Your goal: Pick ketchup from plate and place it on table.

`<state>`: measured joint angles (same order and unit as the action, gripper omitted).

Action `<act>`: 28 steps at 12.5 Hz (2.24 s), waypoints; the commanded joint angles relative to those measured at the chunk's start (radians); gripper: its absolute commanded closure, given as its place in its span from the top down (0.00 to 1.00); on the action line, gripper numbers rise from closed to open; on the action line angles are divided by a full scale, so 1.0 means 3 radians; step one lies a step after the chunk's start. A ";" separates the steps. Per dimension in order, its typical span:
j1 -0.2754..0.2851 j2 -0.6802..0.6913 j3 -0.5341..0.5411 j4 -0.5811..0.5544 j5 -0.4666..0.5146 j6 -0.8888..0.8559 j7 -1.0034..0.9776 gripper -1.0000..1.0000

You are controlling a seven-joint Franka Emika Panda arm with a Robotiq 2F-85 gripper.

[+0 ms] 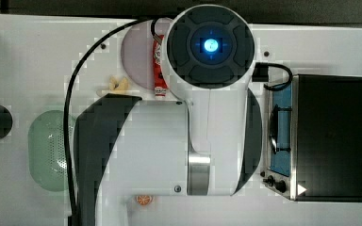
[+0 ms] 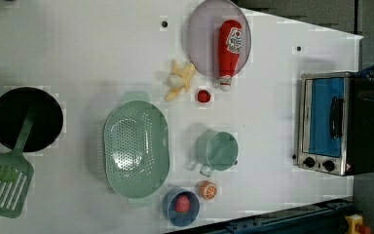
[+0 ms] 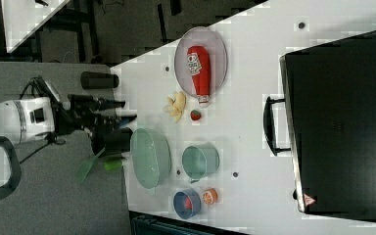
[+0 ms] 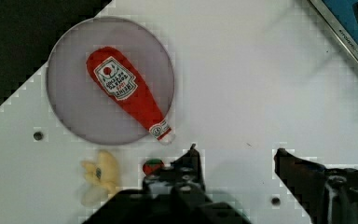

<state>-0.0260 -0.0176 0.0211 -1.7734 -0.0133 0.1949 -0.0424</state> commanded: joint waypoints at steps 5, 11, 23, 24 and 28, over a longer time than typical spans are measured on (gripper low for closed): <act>-0.0323 -0.0531 0.0223 -0.0185 0.0086 -0.0598 0.0139 1.00; -0.0267 0.0051 0.0418 -0.0183 0.0086 -0.0267 -0.0158 1.00; -0.0044 0.1593 0.0469 -0.0091 -0.0280 0.1422 -0.1587 1.00; -0.0022 0.1715 0.0469 -0.0036 -0.0401 0.1591 -0.1589 1.00; 0.0007 0.2127 0.0463 0.0172 -0.0727 0.2041 -0.1602 1.00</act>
<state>-0.0351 0.6118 0.1616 -1.7432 -0.2107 0.7979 -0.4697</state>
